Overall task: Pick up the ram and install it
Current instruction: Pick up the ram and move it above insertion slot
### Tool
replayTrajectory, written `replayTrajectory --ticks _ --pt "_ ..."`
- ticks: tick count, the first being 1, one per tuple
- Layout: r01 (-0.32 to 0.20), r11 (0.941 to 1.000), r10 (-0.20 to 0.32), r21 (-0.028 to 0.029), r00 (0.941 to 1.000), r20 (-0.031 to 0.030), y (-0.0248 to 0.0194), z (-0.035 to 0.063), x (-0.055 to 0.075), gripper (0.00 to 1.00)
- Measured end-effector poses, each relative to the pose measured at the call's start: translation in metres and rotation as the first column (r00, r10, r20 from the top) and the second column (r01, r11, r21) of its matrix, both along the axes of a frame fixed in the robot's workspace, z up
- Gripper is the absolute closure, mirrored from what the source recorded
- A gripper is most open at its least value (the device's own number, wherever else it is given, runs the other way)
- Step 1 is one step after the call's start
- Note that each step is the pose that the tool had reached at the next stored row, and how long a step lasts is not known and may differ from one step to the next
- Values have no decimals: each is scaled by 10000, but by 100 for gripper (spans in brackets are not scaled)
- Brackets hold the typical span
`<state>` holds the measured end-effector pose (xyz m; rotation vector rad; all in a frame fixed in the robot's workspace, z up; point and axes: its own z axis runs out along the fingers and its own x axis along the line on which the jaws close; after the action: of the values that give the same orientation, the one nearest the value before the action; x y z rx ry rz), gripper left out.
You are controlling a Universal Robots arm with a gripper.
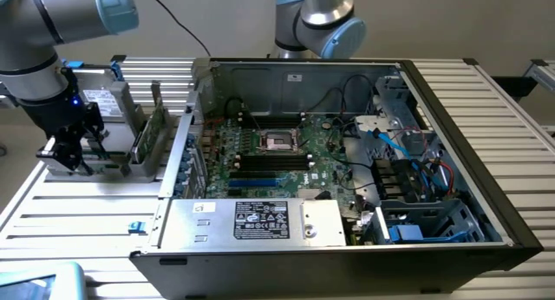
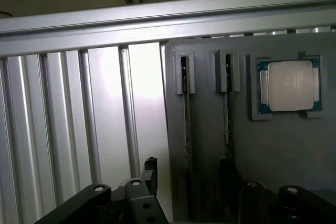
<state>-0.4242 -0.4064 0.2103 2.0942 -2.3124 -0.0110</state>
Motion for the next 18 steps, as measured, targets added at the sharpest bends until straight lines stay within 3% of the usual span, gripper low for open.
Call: replayTrajectory --ticks 8,10,11,18 --pt "13 10000 -13 -1 10000 -1 -3 -141 -9 40" --pt "13 10000 -13 -1 10000 -1 -3 -147 -16 42" --pt "12 10000 -12 -1 10000 -1 -3 -147 -17 49" --pt "12 10000 -12 0 10000 5 -3 -147 -43 49"
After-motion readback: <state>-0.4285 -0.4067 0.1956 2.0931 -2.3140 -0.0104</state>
